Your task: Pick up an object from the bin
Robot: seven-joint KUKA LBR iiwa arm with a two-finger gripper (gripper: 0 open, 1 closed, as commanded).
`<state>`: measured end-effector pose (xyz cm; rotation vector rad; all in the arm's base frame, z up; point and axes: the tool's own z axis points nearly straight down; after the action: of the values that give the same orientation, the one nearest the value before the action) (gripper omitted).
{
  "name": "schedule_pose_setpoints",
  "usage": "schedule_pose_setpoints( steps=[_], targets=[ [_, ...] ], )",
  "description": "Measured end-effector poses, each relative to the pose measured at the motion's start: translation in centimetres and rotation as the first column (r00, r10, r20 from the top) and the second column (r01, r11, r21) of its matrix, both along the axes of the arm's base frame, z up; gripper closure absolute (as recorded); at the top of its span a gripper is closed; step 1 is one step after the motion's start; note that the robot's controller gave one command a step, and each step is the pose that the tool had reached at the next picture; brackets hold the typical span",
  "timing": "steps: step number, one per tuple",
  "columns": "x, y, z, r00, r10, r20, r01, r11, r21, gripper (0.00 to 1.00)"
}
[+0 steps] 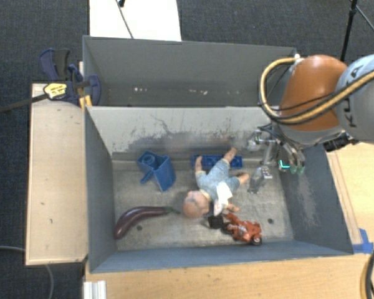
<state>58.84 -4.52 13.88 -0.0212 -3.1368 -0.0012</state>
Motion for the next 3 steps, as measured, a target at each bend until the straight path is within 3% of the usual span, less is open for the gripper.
schedule_pose_setpoints(
  steps=[1, 2, 3],
  targets=[
    [0.2, 0.0, 0.4, 1.0, 0.001, 0.008, -0.001, 1.0, -0.001, 0.0],
    [0.2, -0.4, -4.0, 0.996, 0.088, 0.022, -0.088, 0.996, -0.003, 0.0],
    [0.4, 0.5, -5.9, 0.994, -0.104, 0.04, 0.104, 0.995, 0.002, 1.0]
  ],
)
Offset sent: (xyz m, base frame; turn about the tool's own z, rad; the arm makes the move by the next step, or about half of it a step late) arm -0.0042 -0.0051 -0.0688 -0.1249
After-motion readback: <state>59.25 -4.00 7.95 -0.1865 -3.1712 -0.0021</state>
